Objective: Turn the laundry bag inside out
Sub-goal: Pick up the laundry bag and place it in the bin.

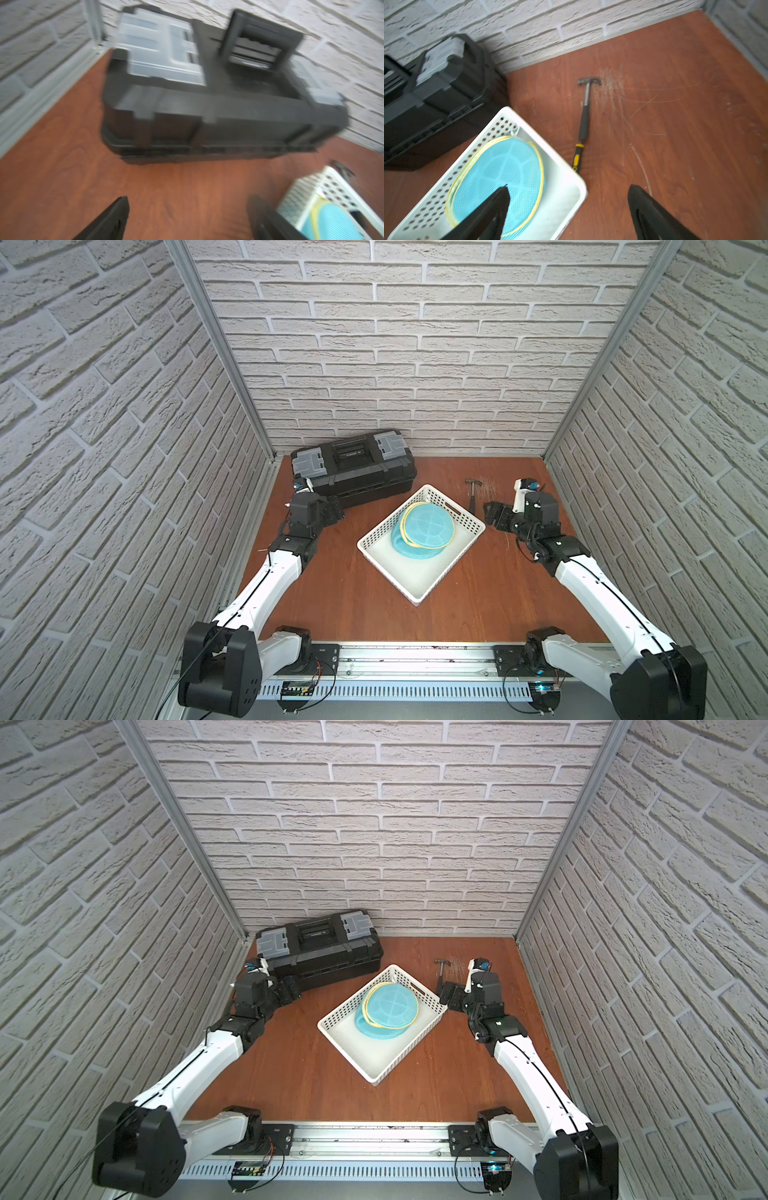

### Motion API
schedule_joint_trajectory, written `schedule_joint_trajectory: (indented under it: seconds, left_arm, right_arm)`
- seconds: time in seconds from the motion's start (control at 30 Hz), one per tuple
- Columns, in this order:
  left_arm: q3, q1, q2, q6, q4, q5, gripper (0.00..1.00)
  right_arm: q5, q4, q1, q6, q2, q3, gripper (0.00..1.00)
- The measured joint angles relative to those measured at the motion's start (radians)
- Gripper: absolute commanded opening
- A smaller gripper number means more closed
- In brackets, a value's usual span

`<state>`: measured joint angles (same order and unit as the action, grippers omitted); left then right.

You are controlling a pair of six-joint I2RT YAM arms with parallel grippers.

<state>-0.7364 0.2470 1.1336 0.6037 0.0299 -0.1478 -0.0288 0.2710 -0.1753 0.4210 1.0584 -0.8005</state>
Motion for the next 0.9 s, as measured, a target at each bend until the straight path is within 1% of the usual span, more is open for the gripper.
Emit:
schedule_joint_trajectory:
  seconds: [0.13, 0.2, 0.3, 0.37, 0.43, 0.5, 0.63, 0.77, 0.9]
  left_arm:
    - [-0.027, 0.144, 0.004, 0.093, 0.035, 0.014, 0.83]
    - [-0.036, 0.233, 0.028, 0.148, 0.039, 0.015, 0.78]
    - [-0.077, 0.345, 0.113, 0.204, 0.051, 0.018, 0.68]
    - [-0.116, 0.386, 0.18, 0.23, 0.063, 0.018, 0.64]
    - [-0.156, 0.399, 0.246, 0.255, 0.07, 0.022, 0.59]
    - [-0.193, 0.399, 0.307, 0.277, 0.082, 0.031, 0.57]
    - [-0.254, 0.402, 0.404, 0.303, 0.096, 0.058, 0.49]
    - [-0.273, 0.406, 0.453, 0.315, 0.098, 0.089, 0.47]
    - [-0.273, 0.407, 0.468, 0.315, 0.099, 0.116, 0.46]
  right_arm:
    - [-0.027, 0.023, -0.131, 0.017, 0.014, 0.01, 0.92]
    - [-0.045, 0.024, -0.185, 0.02, 0.035, 0.01, 0.92]
    - [-0.068, 0.018, -0.229, 0.029, 0.06, 0.01, 0.92]
    - [-0.08, 0.006, -0.238, 0.036, 0.073, 0.01, 0.92]
    - [-0.09, -0.001, -0.242, 0.041, 0.083, 0.01, 0.92]
    - [-0.106, -0.002, -0.244, 0.051, 0.089, 0.01, 0.93]
    - [-0.135, -0.011, -0.247, 0.072, 0.089, 0.01, 0.93]
    - [-0.153, -0.037, -0.248, 0.089, 0.081, 0.024, 0.93]
    - [-0.163, -0.051, -0.248, 0.097, 0.079, 0.032, 0.93]
